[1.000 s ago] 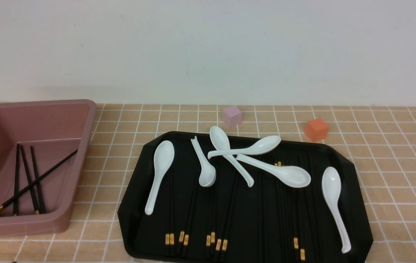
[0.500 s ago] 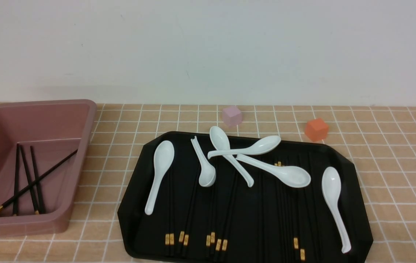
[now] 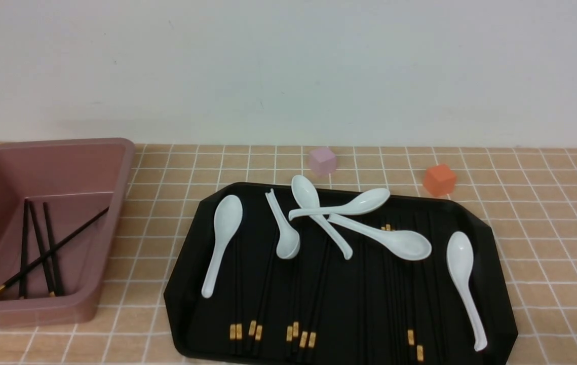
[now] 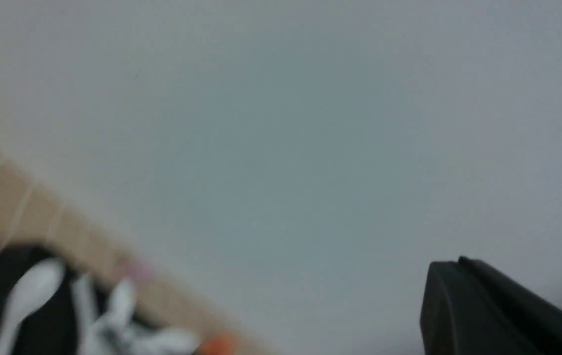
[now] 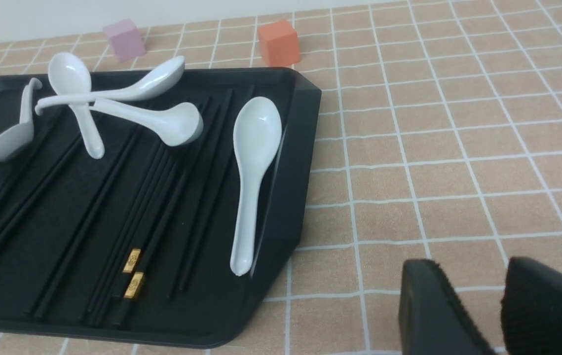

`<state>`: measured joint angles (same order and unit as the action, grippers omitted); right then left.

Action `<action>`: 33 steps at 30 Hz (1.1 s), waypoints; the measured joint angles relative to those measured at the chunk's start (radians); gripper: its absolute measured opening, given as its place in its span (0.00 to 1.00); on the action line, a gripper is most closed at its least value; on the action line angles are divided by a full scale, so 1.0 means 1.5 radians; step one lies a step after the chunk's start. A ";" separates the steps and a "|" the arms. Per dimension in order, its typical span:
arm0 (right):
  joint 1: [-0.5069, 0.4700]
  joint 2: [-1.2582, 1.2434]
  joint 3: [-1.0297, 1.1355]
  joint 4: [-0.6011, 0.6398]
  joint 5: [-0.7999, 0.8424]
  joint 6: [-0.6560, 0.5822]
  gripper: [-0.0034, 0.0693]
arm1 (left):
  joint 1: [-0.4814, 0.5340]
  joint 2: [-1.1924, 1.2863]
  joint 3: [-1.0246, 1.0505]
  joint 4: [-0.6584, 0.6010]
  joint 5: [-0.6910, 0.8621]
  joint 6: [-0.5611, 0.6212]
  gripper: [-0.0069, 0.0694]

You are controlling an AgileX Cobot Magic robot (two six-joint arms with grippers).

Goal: On brown tablecloth take chopsticks from black tray and put them in box.
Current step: 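Reach over to the black tray and grasp a pair of chopsticks with the left gripper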

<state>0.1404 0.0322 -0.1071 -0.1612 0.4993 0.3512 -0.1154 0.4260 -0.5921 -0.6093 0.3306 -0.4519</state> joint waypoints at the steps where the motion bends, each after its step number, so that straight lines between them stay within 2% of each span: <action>1: 0.000 0.000 0.000 0.000 0.000 0.000 0.38 | 0.000 0.066 -0.042 0.019 0.088 0.016 0.07; 5: 0.000 0.000 0.000 0.000 0.000 0.000 0.38 | 0.000 0.345 -0.159 0.105 0.380 0.078 0.07; 8: 0.000 0.000 0.000 0.000 0.000 0.000 0.38 | -0.009 0.479 -0.212 0.119 0.440 0.118 0.07; 10: 0.000 0.000 0.000 0.000 0.000 0.000 0.38 | -0.025 0.530 -0.229 0.119 0.440 0.126 0.07; 11: 0.000 0.000 0.000 0.000 0.000 0.000 0.38 | -0.060 0.579 -0.251 0.119 0.437 0.122 0.07; 16: 0.000 0.000 0.000 0.000 0.000 0.000 0.38 | -0.152 0.720 -0.316 0.117 0.439 0.053 0.07; 20: 0.000 0.000 0.000 0.000 0.000 0.000 0.38 | -0.208 0.860 -0.388 0.164 0.440 0.013 0.10; 24: 0.000 0.000 0.000 0.000 0.000 0.000 0.38 | -0.244 0.951 -0.455 0.242 0.452 -0.050 0.22; 29: 0.000 0.000 0.000 0.000 0.000 0.000 0.38 | -0.248 0.979 -0.480 0.355 0.433 -0.141 0.40; 33: 0.000 0.000 0.000 0.000 0.000 0.000 0.38 | -0.247 0.986 -0.482 0.393 0.389 -0.172 0.46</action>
<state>0.1404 0.0322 -0.1071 -0.1612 0.4993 0.3512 -0.4863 1.9054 -1.3159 -0.0194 0.9143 -0.7100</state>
